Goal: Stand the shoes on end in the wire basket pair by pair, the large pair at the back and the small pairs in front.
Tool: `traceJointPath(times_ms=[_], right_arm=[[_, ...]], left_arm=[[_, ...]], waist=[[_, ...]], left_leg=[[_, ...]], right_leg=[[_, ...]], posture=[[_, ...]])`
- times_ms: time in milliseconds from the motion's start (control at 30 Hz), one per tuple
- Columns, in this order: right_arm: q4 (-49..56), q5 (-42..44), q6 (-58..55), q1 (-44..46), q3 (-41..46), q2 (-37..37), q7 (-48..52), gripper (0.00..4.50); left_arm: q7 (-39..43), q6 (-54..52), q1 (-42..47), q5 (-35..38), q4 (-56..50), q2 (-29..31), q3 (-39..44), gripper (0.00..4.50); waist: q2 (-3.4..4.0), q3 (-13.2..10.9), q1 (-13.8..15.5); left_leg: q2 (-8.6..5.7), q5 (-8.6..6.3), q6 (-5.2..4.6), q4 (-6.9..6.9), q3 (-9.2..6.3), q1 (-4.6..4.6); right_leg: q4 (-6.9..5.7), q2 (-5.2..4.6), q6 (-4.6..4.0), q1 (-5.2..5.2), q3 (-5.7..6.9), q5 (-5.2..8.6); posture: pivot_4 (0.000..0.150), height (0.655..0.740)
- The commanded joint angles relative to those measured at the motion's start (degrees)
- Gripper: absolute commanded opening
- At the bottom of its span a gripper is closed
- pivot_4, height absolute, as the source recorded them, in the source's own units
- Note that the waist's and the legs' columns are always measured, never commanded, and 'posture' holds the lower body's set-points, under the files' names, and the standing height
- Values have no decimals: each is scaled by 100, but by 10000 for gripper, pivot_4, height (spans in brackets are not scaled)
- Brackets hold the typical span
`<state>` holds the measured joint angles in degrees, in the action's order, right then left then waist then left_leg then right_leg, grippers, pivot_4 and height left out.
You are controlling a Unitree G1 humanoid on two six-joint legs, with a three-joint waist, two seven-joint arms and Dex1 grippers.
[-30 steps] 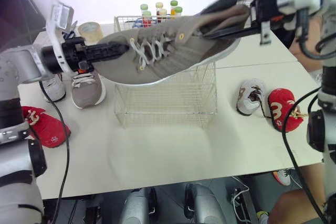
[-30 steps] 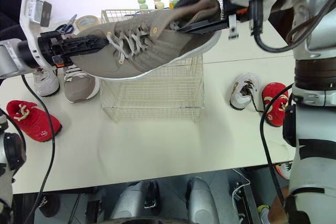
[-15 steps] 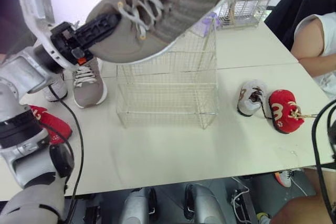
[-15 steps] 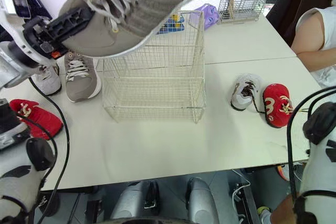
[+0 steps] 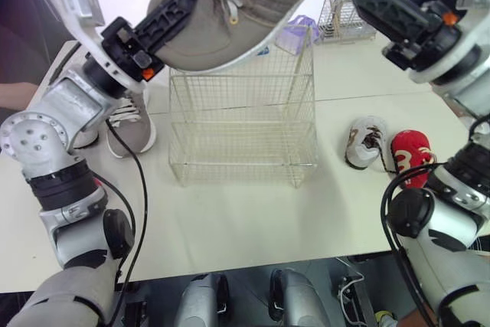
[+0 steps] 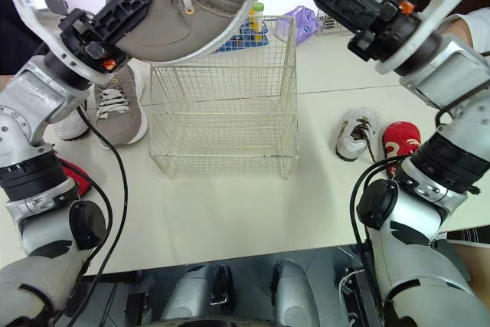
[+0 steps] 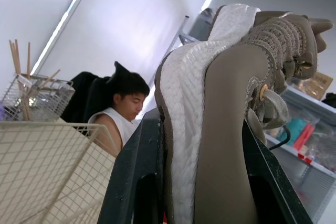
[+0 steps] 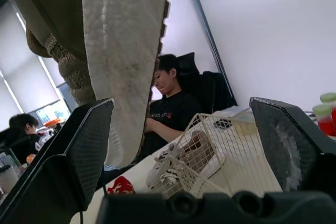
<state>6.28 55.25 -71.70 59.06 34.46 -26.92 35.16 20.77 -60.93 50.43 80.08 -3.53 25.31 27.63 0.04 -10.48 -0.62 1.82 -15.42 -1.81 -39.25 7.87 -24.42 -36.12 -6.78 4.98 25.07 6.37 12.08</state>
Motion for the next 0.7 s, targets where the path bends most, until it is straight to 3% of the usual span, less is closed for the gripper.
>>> traceJointPath(times_ms=[33, 267, 700], right_arm=[[88, -157, 802, 111, -450, -4, 95, 44704], [-204, 29, 1529, 380, -745, 87, 76, 44704], [-496, 1184, 1254, 650, -769, -160, 104, 44704]], left_arm=[[-46, 230, 40, 264, -186, -8, -13, 8127], [-183, 323, -267, 310, -310, 36, -158, 8127], [-296, 640, -571, 274, -172, 43, -246, 8127]], waist=[[0, 0, -14], [0, 0, -18], [-10, -4, -8]], left_leg=[[0, 0, 0, 0, 0, 0], [1, 0, 0, 0, 1, 1], [3, -1, -1, 1, -3, 0]], right_leg=[[0, 0, 0, 0, 0, 0], [1, 3, 0, 1, 0, 0], [6, 2, 0, -1, 3, 0]], posture=[[1500, 7400], [1500, 7400], [1500, 7400]])
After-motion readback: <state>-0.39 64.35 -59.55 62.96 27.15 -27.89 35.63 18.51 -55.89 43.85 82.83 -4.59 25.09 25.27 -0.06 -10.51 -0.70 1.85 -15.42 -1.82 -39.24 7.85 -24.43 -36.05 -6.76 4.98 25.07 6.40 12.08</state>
